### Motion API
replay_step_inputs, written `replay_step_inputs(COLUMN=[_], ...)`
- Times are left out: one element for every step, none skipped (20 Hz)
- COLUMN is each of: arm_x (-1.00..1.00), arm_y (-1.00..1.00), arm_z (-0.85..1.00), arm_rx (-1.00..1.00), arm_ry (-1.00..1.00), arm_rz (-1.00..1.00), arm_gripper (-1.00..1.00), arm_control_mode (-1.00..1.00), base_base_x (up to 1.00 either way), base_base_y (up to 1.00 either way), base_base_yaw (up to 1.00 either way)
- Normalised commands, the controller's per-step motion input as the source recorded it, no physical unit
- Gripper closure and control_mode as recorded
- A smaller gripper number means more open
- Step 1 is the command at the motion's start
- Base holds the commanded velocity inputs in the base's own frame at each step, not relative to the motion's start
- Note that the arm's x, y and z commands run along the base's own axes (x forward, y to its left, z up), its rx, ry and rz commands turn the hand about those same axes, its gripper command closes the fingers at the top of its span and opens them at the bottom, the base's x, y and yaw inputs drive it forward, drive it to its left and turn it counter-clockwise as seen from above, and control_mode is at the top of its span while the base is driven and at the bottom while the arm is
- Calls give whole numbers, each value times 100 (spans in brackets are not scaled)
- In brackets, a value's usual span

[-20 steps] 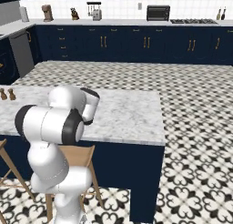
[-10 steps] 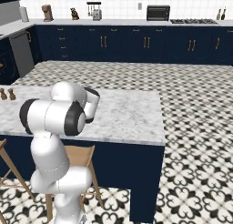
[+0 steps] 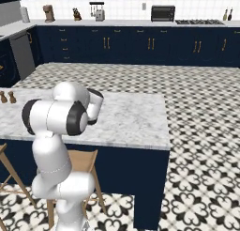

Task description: Take a straw from the drawer in front and place it inside the glass cup on the dining counter.

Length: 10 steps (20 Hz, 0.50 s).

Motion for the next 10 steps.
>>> replay_step_inputs(arm_x=[55, 53, 47, 34, 32, 28, 19, 12, 1, 0], arm_y=[-74, -75, -74, -73, -69, -67, -66, -65, -64, -68], arm_z=[-36, -45, -46, -51, -53, -55, -59, -62, -62, -65], arm_rx=[22, 21, 21, 21, 21, 22, 22, 22, 23, 24], arm_ry=[-22, -21, -20, -20, -20, -18, -17, -16, -16, -15], arm_rz=[42, 42, 42, 43, 43, 43, 44, 44, 44, 44], arm_gripper=[100, 100, 100, 100, 100, 100, 100, 100, 100, 100], arm_control_mode=[-100, -100, -100, -100, -100, -100, -100, -100, -100, -100], base_base_x=[0, 0, 0, 0, 0, 0, 0, 0, 0, 0], base_base_y=[0, 0, 0, 0, 0, 0, 0, 0, 0, 0], base_base_yaw=[0, 0, 0, 0, 0, 0, 0, 0, 0, 0])
